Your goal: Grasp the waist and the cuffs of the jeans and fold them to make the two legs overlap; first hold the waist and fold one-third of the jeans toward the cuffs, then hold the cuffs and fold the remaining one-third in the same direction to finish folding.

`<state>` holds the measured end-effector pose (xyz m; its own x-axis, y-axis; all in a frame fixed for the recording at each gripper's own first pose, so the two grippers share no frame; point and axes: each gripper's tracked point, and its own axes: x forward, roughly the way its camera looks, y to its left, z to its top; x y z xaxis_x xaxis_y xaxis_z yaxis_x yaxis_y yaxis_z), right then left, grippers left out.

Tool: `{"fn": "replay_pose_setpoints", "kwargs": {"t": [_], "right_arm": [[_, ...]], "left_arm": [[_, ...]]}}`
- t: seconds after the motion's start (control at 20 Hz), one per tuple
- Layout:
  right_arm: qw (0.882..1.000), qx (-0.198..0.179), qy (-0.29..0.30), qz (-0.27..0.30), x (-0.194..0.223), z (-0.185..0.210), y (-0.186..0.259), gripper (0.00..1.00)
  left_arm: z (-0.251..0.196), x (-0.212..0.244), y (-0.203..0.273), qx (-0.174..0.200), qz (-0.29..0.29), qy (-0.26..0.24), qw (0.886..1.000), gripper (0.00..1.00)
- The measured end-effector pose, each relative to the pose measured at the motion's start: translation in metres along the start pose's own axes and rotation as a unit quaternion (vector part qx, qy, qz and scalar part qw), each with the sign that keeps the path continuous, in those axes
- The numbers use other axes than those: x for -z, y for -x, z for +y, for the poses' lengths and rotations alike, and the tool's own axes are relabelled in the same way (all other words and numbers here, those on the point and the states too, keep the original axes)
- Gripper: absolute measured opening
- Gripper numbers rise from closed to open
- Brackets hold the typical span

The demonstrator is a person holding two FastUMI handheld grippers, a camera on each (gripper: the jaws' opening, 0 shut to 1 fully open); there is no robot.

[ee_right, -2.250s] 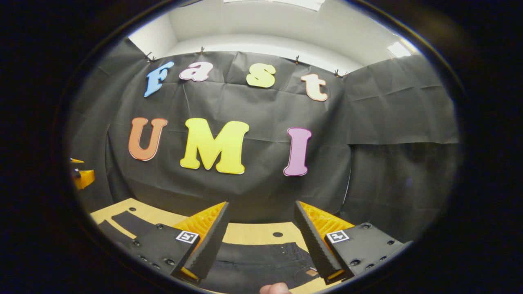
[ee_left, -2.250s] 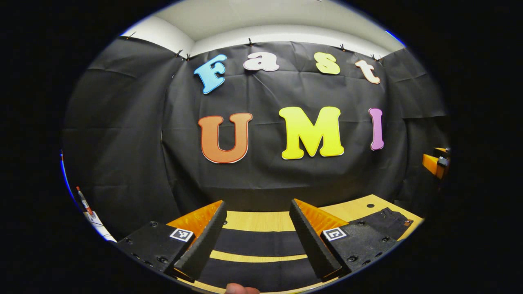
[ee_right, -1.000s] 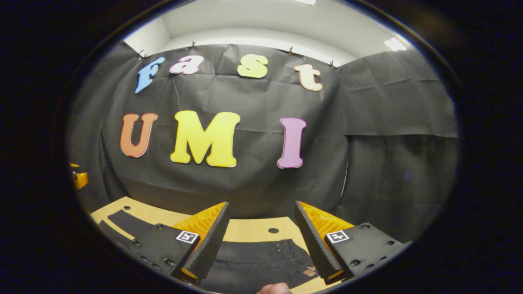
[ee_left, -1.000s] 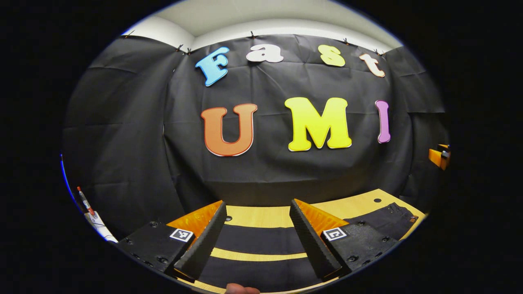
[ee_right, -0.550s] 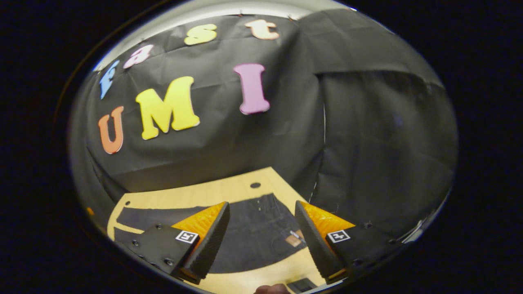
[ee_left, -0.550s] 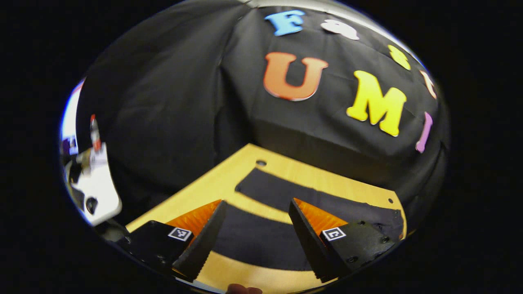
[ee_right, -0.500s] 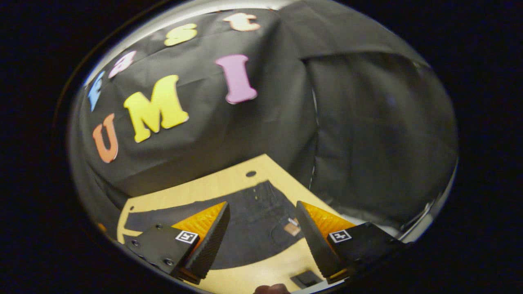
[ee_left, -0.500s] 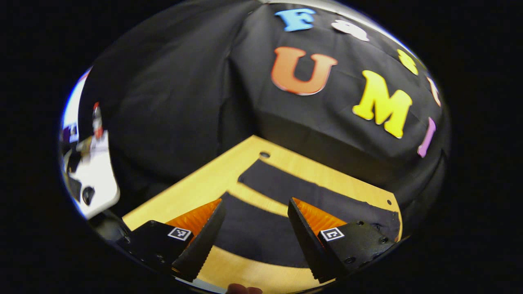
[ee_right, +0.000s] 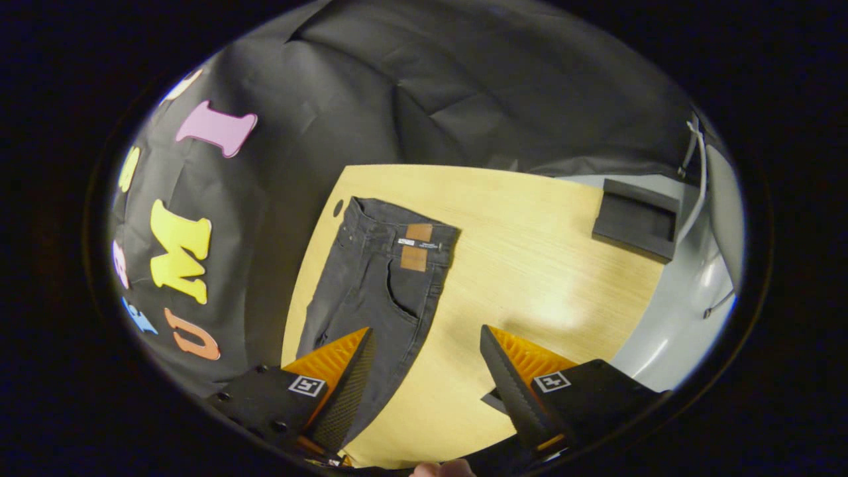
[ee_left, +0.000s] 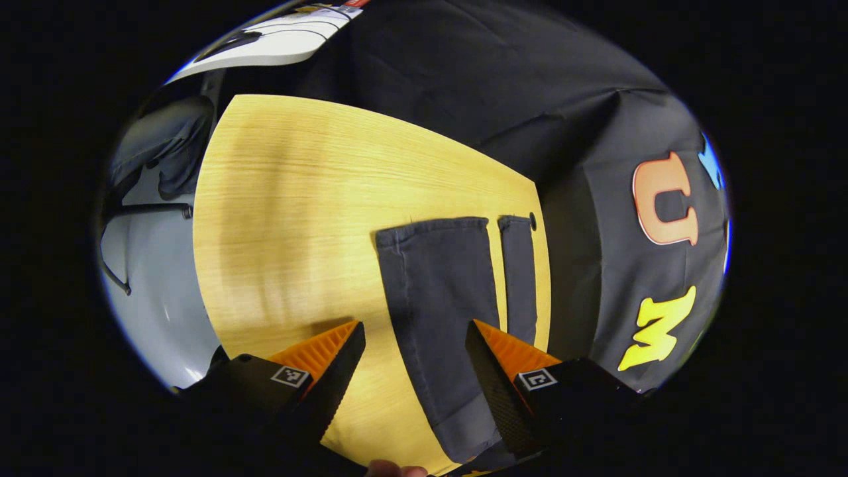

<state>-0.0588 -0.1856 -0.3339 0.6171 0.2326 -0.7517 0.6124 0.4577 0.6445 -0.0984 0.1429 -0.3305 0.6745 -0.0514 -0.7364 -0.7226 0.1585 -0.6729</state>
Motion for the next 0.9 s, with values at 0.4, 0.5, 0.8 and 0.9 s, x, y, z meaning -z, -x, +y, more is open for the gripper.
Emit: {"fn": "replay_pose_setpoints", "kwargs": {"t": [0.4,0.5,0.8,0.9], "right_arm": [[0.999,0.017,-0.029,-0.002,-0.031,0.006,-0.057,0.95],[1.0,0.009,-0.026,-0.006,-0.04,0.016,-0.067,0.96],[0.998,-0.029,-0.059,-0.014,-0.059,0.031,-0.088,0.95],[0.996,-0.035,-0.077,-0.013,-0.065,0.031,-0.088,0.95]], "left_arm": [[-0.02,-0.019,-0.025,0.002,0.008,-0.024,1.0,0.99],[-0.026,-0.021,-0.03,0.006,0.009,-0.025,1.0,0.98],[-0.04,-0.027,-0.042,0.023,0.013,-0.008,1.0,0.98],[-0.045,-0.027,-0.048,0.029,0.014,-0.013,0.999,0.98]]}}
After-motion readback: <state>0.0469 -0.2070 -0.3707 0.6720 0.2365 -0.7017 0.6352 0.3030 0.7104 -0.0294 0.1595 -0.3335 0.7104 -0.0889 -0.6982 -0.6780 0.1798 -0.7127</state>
